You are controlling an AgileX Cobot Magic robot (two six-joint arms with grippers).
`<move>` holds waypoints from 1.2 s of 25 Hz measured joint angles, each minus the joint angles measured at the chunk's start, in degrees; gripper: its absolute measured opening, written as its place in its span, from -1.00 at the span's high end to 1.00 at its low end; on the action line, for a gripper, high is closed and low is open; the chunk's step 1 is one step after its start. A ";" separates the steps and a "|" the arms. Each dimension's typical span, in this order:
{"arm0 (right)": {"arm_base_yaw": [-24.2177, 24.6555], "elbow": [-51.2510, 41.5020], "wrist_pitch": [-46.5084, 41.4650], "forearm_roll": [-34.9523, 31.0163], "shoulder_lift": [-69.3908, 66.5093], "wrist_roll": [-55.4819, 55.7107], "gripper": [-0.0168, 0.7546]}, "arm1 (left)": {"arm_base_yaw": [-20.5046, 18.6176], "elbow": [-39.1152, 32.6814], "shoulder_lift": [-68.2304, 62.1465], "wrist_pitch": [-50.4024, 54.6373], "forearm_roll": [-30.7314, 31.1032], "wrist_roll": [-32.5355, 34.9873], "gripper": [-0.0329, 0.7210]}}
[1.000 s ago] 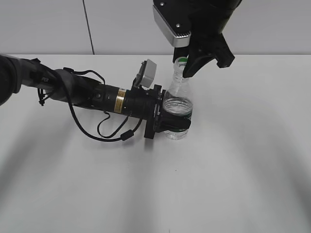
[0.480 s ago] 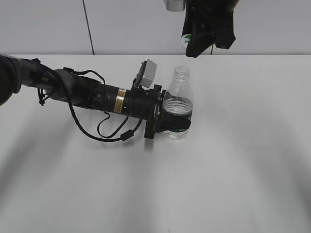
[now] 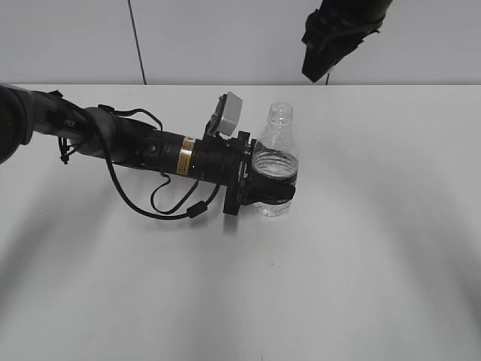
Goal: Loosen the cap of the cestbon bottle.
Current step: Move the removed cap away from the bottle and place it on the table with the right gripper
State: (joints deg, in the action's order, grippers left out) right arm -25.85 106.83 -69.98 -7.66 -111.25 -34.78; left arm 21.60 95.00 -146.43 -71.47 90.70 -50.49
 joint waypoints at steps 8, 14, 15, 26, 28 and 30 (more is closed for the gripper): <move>14.21 -2.17 0.00 -1.77 -0.05 15.62 0.19 | 0.00 -0.05 0.00 0.00 -0.56 -0.07 -0.04; 21.53 -12.03 2.73 -2.56 -0.05 19.25 0.19 | 0.00 -0.05 0.00 0.10 -0.80 -0.07 -0.04; 22.41 -14.05 3.87 -2.55 -0.05 19.54 0.19 | 0.00 -0.05 0.00 0.10 -0.80 -0.07 -0.04; 24.16 -31.64 21.08 -0.51 -0.05 20.18 0.19 | 0.00 -0.05 0.00 0.10 -0.86 -0.07 -0.04; 24.16 -33.08 23.54 -0.24 -0.24 20.18 0.19 | 0.00 -0.05 0.00 0.10 -0.86 -0.07 -0.04; 24.16 -33.45 24.68 0.39 -0.82 20.18 0.19 | 0.00 -0.05 0.00 0.10 -0.86 -0.07 -0.04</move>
State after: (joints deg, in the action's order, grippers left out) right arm -1.69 73.38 -45.30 -7.27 -112.07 -14.60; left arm 21.60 94.94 -146.43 -71.37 89.84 -50.56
